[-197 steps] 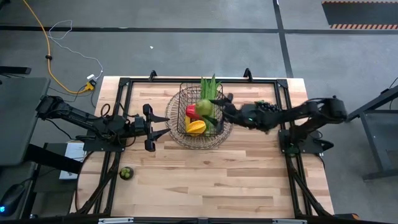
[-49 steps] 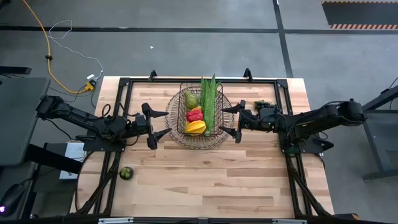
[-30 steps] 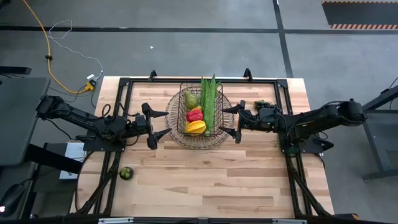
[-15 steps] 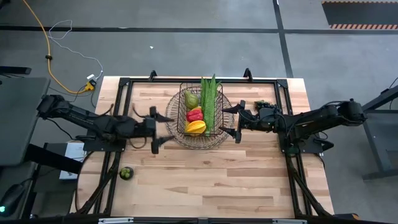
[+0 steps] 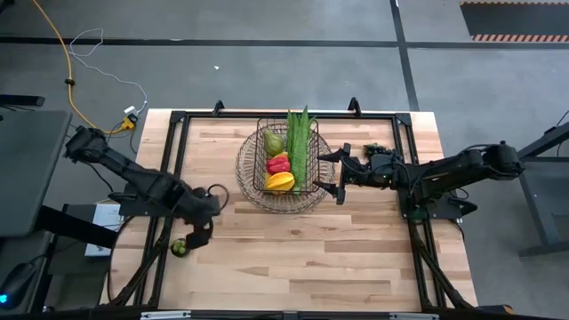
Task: Build produce basket
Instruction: Put the violet mangosteen into the black wire basket
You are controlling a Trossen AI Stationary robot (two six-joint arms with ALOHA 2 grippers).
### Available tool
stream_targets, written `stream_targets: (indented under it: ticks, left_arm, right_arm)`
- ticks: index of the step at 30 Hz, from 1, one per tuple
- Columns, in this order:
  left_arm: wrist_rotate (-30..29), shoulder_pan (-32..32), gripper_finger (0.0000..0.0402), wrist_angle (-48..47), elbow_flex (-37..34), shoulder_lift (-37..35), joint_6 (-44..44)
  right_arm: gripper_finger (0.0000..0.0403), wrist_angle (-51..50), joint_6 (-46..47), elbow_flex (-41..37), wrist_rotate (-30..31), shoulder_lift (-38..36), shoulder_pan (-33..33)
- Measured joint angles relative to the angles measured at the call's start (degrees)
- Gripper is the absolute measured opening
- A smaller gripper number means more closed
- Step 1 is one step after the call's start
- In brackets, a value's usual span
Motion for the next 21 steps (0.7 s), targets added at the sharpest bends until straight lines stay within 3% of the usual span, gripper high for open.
stream_targets:
  ticks: [10,21]
  left_arm:
    - [-3.7,-16.21,0.0326,-9.26,-0.02,6.76,-36.97]
    - [-2.31,-28.13,0.0326,-8.7,-0.03,18.37,-52.93]
  right_arm:
    - [0.0374,-0.57,0.0,0.0,0.0,0.0,0.0]
    - [0.0374,-0.9,1.35,0.0,0.02,0.0,0.01]
